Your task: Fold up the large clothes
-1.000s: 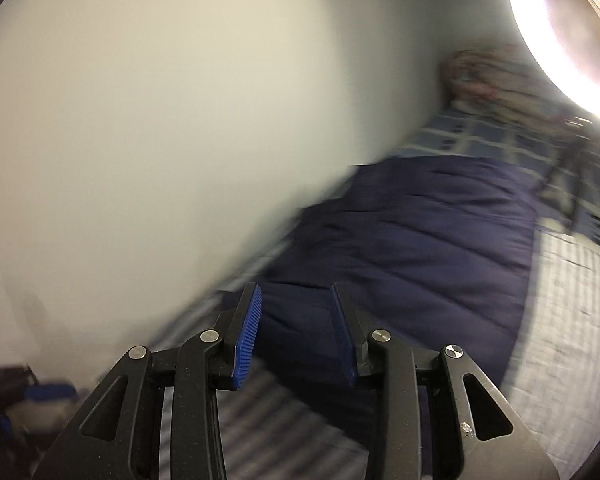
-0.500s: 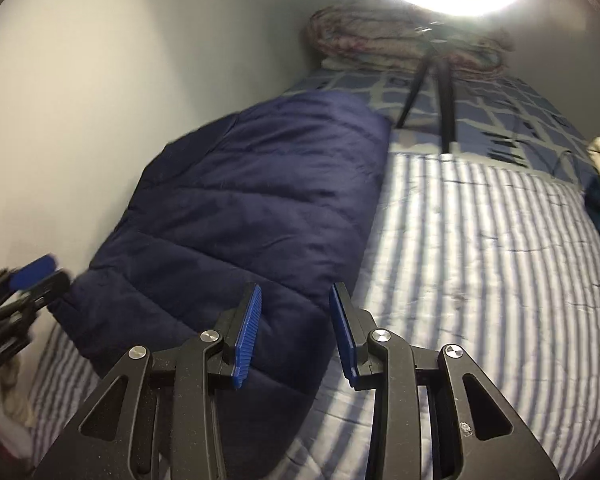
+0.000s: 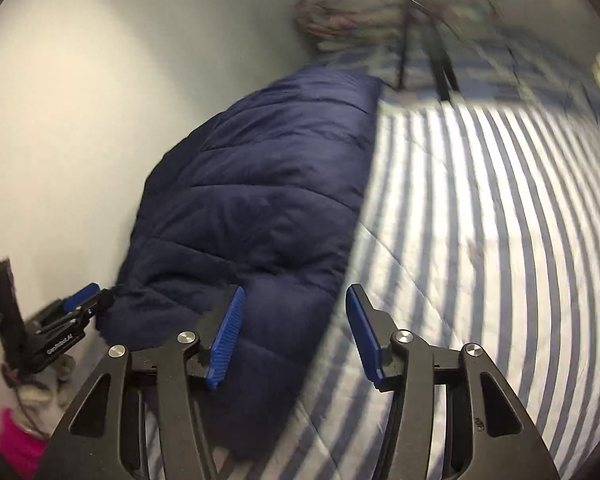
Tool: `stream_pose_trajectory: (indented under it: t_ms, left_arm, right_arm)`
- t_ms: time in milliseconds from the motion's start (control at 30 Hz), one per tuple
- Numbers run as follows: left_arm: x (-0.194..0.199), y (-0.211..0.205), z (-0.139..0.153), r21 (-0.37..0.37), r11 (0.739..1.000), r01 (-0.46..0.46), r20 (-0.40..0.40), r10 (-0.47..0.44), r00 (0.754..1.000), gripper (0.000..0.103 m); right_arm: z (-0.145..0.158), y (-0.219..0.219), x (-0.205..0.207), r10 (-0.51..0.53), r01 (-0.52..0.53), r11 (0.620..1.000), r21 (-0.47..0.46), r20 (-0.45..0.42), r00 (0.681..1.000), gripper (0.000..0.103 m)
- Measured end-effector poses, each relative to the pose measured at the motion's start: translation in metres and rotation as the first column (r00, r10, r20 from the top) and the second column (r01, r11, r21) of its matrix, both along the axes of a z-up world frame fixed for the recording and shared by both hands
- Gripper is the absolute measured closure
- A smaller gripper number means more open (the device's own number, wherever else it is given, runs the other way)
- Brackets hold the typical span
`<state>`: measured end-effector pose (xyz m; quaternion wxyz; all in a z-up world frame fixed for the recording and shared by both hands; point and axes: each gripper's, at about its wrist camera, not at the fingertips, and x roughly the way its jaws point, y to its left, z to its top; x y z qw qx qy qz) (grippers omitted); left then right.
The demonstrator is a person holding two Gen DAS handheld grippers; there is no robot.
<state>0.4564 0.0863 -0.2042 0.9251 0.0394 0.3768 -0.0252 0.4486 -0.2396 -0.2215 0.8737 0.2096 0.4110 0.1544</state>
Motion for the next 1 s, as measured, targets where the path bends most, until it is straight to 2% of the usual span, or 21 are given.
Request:
stream_pose_trajectory:
  t_ms: [67, 167, 200, 267, 333, 367, 433, 533, 600, 800, 1000]
  left_arm:
    - [0.002, -0.004, 0.005, 0.026, 1.0, 0.013, 0.016, -0.014, 1.0, 0.058]
    - [0.021, -0.01, -0.003, 0.08, 0.997, -0.001, -0.014, 0.002, 1.0, 0.058]
    - [0.026, -0.008, -0.01, 0.095, 0.995, -0.011, -0.038, 0.015, 0.999, 0.058]
    - [0.036, -0.006, -0.023, 0.118, 0.993, -0.023, -0.085, 0.033, 0.996, 0.058]
    - [0.039, -0.003, -0.038, 0.124, 0.992, -0.028, -0.128, 0.044, 0.991, 0.058]
    - [0.038, -0.002, -0.04, 0.119, 0.992, -0.032, -0.131, 0.048, 0.99, 0.058]
    - [0.037, -0.001, -0.041, 0.106, 0.993, -0.044, -0.137, 0.059, 0.989, 0.058]
    - [0.034, -0.005, -0.038, 0.11, 0.993, -0.047, -0.149, 0.063, 0.987, 0.058]
    - [0.027, -0.01, -0.036, 0.127, 0.991, -0.035, -0.151, 0.055, 0.987, 0.058]
    - [-0.008, -0.03, -0.032, 0.087, 0.995, 0.038, -0.188, -0.021, 0.982, 0.06]
    - [-0.067, -0.063, -0.029, 0.017, 0.986, 0.165, -0.269, -0.154, 0.951, 0.06]
  right_arm:
    - [-0.014, -0.013, -0.006, 0.008, -0.003, 0.996, 0.089, -0.06, 0.998, 0.051]
    - [-0.031, -0.018, -0.01, 0.064, -0.037, 0.971, 0.236, -0.109, 0.992, 0.047]
    - [-0.036, -0.017, -0.01, 0.086, -0.051, 0.961, 0.273, -0.119, 0.989, 0.043]
    - [-0.046, -0.011, -0.01, 0.146, -0.087, 0.928, 0.361, -0.138, 0.98, 0.042]
    - [-0.053, -0.002, -0.01, 0.184, -0.111, 0.905, 0.41, -0.143, 0.972, 0.042]
    - [-0.053, 0.002, -0.011, 0.192, -0.118, 0.904, 0.412, -0.144, 0.971, 0.043]
    - [-0.054, 0.012, -0.01, 0.208, -0.133, 0.905, 0.403, -0.147, 0.967, 0.061]
    - [-0.045, 0.015, -0.01, 0.19, -0.127, 0.933, 0.337, -0.159, 0.969, 0.078]
    - [-0.033, 0.02, -0.013, 0.174, -0.118, 0.948, 0.296, -0.171, 0.97, 0.086]
    - [-0.001, 0.018, -0.043, 0.161, -0.129, 0.978, 0.165, -0.198, 0.967, 0.088]
    - [0.017, -0.007, -0.102, 0.145, -0.135, 0.989, 0.061, -0.238, 0.96, 0.088]
